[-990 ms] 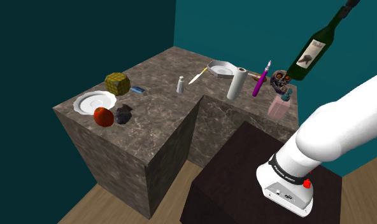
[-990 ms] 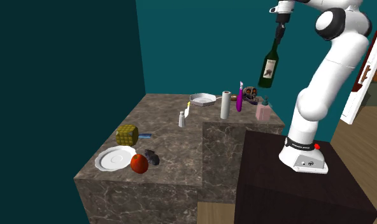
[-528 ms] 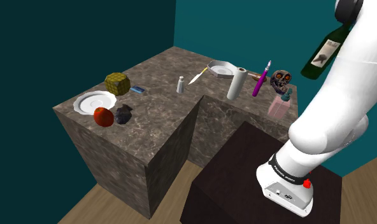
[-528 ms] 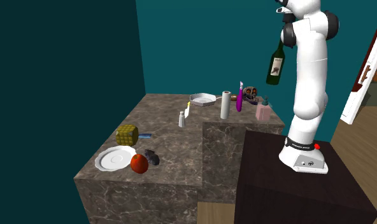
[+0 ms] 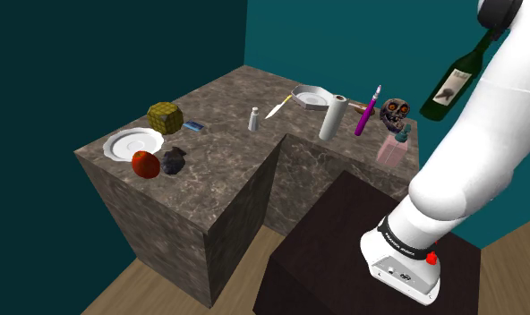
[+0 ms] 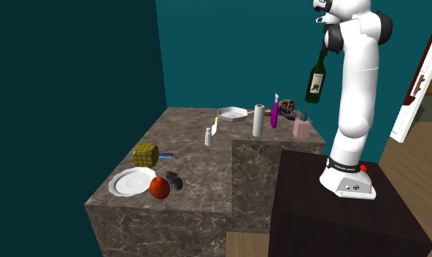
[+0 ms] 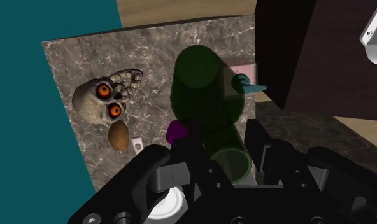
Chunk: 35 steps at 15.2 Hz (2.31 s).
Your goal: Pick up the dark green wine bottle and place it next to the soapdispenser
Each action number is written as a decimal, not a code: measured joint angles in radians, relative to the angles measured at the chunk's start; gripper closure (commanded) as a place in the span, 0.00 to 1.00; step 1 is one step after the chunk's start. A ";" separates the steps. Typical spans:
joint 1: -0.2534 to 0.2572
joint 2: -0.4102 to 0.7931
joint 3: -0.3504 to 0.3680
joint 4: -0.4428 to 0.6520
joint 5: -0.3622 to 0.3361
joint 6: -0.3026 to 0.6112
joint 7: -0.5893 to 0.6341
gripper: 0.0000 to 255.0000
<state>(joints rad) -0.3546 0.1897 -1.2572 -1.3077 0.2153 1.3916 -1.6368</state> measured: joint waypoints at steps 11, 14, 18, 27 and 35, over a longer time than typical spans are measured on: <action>0.165 -0.178 -0.008 -0.247 -0.176 0.191 0.108 1.00; 0.173 -0.200 -0.002 -0.293 -0.198 0.231 0.121 1.00; 0.182 -0.234 0.011 -0.361 -0.231 0.289 0.145 1.00; 0.181 -0.279 0.031 -0.501 -0.275 0.412 0.176 1.00; 0.182 -0.249 0.009 -0.595 -0.247 0.518 0.152 1.00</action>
<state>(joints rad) -0.1724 -0.0588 -1.2485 -1.9028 -0.0320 1.9097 -1.4847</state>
